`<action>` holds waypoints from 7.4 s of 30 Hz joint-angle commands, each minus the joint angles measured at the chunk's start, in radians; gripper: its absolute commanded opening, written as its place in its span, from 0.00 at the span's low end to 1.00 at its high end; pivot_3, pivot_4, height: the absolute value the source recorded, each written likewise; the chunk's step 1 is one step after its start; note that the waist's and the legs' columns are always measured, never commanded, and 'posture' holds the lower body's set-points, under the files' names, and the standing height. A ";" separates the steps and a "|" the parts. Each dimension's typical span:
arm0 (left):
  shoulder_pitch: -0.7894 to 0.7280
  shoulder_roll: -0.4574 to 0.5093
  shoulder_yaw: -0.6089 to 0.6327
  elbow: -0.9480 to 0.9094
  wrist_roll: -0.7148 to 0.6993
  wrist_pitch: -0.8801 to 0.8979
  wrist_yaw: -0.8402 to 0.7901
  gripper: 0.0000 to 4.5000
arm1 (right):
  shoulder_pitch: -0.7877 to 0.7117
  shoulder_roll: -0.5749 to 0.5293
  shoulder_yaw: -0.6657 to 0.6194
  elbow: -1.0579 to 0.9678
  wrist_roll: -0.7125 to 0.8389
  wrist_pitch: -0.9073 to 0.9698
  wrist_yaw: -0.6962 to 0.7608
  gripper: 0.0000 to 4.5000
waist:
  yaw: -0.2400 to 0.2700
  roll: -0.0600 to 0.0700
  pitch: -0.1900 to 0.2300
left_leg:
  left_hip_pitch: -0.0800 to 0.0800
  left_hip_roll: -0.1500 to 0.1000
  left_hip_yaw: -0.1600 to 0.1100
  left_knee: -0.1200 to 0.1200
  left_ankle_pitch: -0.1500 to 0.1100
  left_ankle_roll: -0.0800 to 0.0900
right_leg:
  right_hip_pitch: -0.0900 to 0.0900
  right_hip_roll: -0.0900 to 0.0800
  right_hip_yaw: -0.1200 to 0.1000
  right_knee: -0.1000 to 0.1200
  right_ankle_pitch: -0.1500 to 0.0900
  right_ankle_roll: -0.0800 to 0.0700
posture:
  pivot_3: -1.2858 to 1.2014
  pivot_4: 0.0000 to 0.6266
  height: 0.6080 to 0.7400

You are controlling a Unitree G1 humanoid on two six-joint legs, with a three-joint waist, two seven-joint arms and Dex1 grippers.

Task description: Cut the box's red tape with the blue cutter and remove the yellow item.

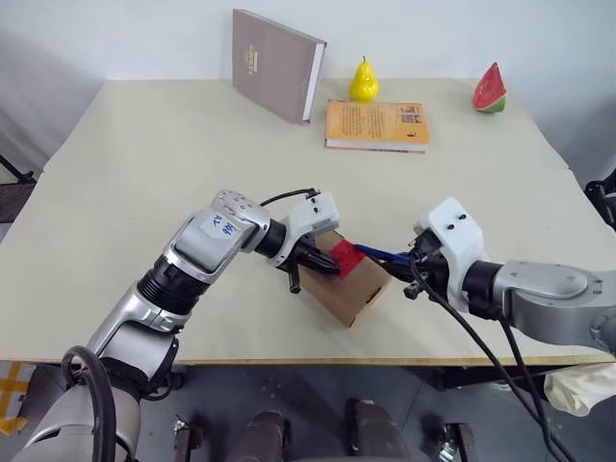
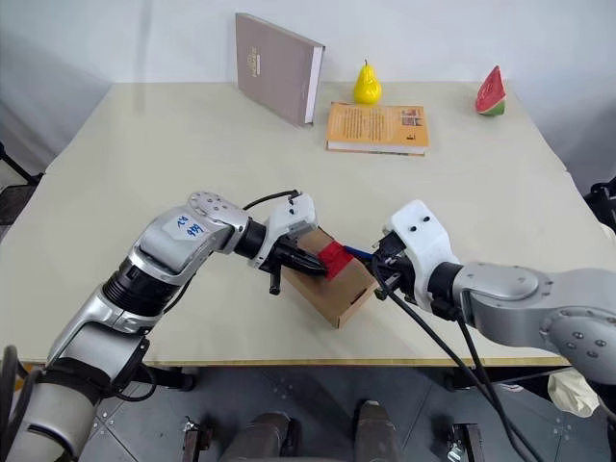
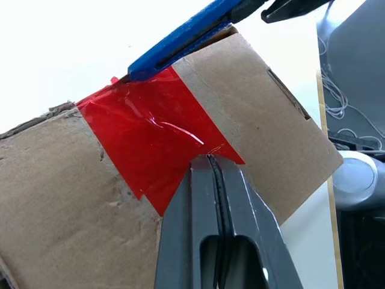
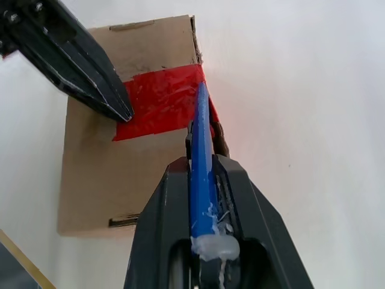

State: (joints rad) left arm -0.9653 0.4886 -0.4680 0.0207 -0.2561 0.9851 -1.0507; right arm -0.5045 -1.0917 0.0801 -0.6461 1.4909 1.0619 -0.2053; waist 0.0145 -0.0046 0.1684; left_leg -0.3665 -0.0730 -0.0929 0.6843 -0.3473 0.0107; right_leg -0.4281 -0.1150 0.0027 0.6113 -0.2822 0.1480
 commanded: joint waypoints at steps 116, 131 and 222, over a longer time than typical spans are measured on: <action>0.159 0.274 0.240 0.018 -0.106 0.118 0.140 0.00 | -0.369 0.589 0.359 0.508 -1.280 -0.154 1.294 0.00 | -0.041 0.001 0.004 | -0.008 -0.003 -0.001 -0.001 -0.001 -0.004 | -0.019 -0.001 -0.001 0.017 0.001 0.001 | 0.52 0.24 1.00; -0.061 0.228 0.329 0.209 -0.125 0.042 0.073 0.00 | -0.390 0.544 0.133 0.492 -1.353 -0.023 1.016 0.28 | -0.041 0.000 0.005 | -0.009 -0.003 -0.002 0.000 -0.001 -0.004 | -0.019 -0.001 -0.003 0.017 0.001 0.001 | 0.52 0.24 1.00; 0.075 0.101 0.205 0.171 -0.006 0.018 0.068 0.00 | -0.140 0.982 -0.128 0.563 -1.063 0.418 0.704 0.99 | -0.047 -0.001 -0.020 | 0.001 -0.003 -0.002 0.000 -0.001 -0.005 | -0.016 0.000 0.004 0.026 0.000 0.000 | 0.52 0.24 1.00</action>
State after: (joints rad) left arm -0.9147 0.5909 -0.2362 0.2047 -0.2684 0.9920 -0.9839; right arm -0.6581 -0.1291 -0.0917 -0.1256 0.4104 1.4635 0.5080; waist -0.0328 -0.0051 0.1484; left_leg -0.3657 -0.0761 -0.0951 0.6839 -0.3478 0.0057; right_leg -0.4444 -0.1149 0.0063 0.6376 -0.2820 0.1480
